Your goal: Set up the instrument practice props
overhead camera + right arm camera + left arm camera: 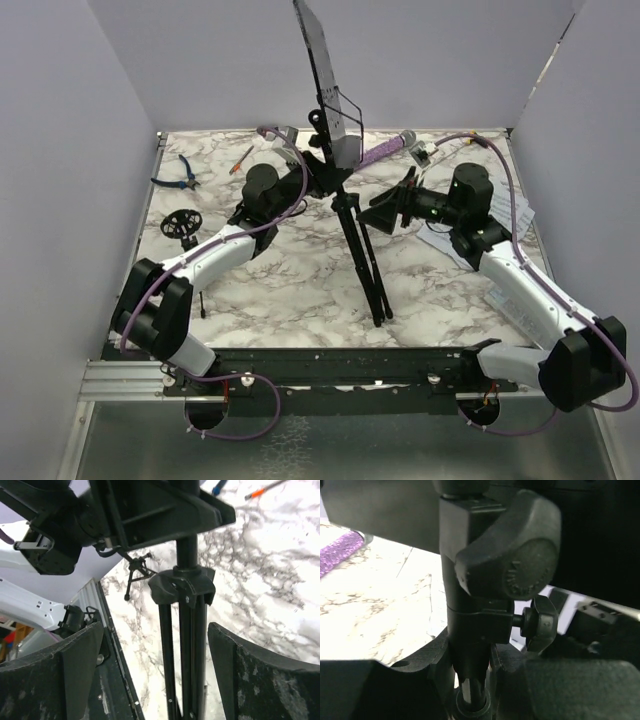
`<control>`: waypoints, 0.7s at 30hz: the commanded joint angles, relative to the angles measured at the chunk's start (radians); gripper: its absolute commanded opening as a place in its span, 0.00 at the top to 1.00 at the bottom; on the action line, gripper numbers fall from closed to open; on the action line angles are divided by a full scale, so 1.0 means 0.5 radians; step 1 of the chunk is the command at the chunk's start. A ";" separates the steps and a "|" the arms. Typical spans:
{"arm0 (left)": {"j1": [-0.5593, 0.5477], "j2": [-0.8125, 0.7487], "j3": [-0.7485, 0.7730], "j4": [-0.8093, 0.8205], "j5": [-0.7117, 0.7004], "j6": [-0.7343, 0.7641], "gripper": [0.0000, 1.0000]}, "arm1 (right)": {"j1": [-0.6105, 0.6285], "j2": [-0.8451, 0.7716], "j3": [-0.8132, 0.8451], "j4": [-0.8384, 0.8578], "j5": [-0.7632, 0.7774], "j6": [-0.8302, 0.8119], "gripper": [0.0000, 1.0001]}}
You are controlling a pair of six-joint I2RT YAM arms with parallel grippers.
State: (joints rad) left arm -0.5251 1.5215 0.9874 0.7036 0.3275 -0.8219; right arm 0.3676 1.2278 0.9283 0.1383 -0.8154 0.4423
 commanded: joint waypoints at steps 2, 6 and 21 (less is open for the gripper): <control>0.013 -0.243 0.144 -0.005 -0.087 0.418 1.00 | 0.013 -0.147 0.007 -0.003 0.167 -0.183 0.08; 0.010 -0.321 0.154 -0.050 -0.082 0.521 1.00 | 0.014 -0.213 -0.076 0.062 0.181 -0.217 0.02; -0.031 -0.488 0.237 -0.085 0.009 0.831 1.00 | 0.013 -0.351 -0.439 0.512 0.351 -0.216 0.00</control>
State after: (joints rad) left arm -0.5304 1.3647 0.9966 0.4595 0.2810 -0.4992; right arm 0.3676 1.0927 0.7738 0.2481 -0.6945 0.3313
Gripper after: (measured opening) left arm 0.277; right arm 0.998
